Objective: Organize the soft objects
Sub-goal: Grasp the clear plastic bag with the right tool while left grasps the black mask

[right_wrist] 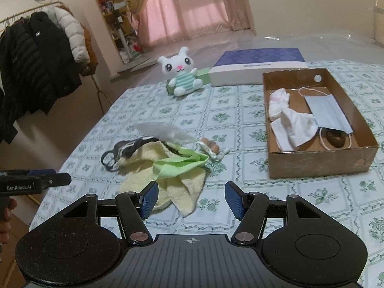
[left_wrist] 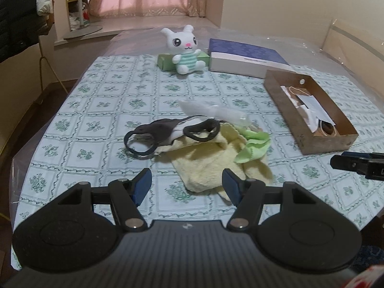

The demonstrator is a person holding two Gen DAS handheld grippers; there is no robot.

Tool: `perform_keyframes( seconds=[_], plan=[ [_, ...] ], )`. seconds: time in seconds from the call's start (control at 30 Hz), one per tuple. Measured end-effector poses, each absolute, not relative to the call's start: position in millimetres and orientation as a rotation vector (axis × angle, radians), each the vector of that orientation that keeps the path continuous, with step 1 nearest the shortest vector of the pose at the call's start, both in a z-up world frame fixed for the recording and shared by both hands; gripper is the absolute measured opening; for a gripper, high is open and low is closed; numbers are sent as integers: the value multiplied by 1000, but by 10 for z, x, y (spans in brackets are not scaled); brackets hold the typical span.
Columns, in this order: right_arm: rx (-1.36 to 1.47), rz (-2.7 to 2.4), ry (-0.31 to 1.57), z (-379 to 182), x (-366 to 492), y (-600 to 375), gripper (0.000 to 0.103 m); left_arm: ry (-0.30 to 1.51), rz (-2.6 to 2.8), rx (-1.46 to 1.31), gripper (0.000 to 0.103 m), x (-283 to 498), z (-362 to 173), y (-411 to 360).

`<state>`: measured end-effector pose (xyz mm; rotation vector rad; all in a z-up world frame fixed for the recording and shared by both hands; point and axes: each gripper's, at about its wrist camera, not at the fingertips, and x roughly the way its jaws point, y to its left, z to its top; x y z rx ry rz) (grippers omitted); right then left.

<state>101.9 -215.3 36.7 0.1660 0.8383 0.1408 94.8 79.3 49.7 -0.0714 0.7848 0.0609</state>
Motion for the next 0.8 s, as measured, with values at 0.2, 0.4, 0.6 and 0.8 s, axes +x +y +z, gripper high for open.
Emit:
perform_keyframes(
  seconds=[0.2,0.4,0.6,0.8],
  plan=[
    [128,150,860,251,1086,-2070,61,785,77,-72,62,1004,426,861],
    [92,160,870,145,1180,-2023,61,788,77,-58,62,1106,348,873],
    [41,166,866,64,1342,-1978,61,784,71,-36,62,1273,275,878],
    [0,181,853,-7,1536,-1927,61,777,53,-2,61,1483,199,869]
  ],
)
